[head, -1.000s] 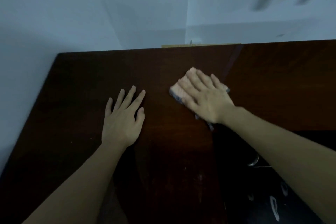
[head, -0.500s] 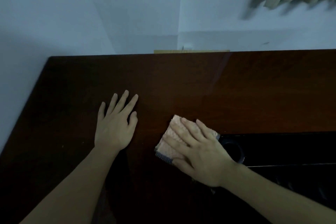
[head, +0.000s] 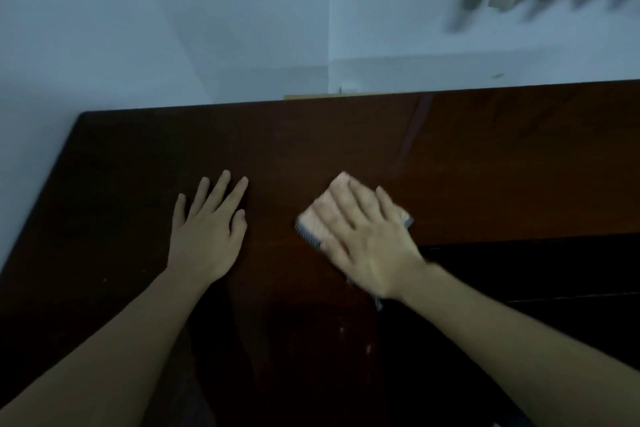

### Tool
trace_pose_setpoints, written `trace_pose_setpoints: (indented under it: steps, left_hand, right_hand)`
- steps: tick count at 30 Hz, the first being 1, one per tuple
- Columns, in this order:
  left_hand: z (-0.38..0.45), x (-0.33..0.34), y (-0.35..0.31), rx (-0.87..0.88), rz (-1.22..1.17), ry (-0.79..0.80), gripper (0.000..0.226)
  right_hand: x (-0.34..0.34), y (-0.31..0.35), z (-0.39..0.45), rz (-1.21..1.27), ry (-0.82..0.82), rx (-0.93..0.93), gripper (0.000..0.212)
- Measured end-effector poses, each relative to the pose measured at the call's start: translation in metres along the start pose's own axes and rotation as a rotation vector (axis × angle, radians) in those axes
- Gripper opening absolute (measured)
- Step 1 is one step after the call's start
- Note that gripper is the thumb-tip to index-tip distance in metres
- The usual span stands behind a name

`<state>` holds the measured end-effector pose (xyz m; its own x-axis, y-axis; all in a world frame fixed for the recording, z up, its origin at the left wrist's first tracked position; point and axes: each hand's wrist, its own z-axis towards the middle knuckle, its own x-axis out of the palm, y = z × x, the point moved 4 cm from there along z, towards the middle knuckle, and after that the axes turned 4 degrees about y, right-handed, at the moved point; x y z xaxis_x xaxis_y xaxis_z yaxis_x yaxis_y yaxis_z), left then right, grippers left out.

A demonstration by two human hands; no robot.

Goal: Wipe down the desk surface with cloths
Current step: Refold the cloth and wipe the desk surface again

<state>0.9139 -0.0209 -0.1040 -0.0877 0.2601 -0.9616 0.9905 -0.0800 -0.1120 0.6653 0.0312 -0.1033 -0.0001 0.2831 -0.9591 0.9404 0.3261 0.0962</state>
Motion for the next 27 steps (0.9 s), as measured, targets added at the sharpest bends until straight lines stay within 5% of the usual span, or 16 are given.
trace_pose_setpoints:
  steps: [6,14,23,27]
  left_hand:
    - [-0.005,-0.010,-0.039,0.071,-0.104,-0.101,0.053]
    - [-0.002,0.007,-0.125,0.168,-0.233,-0.057,0.052]
    - [-0.002,0.015,-0.133,0.157,-0.118,-0.011,0.064]
    - [-0.002,0.015,-0.132,0.153,-0.107,-0.001,0.073]
  right_hand:
    - [0.016,0.004,-0.029,0.007,0.021,-0.146,0.065]
    - [-0.024,-0.087,0.049,0.027,0.051,0.157,0.062]
    - [0.010,-0.054,-0.034,0.059,0.039,-0.035,0.067]
    - [-0.006,-0.081,-0.004,0.028,0.023,0.039,0.074]
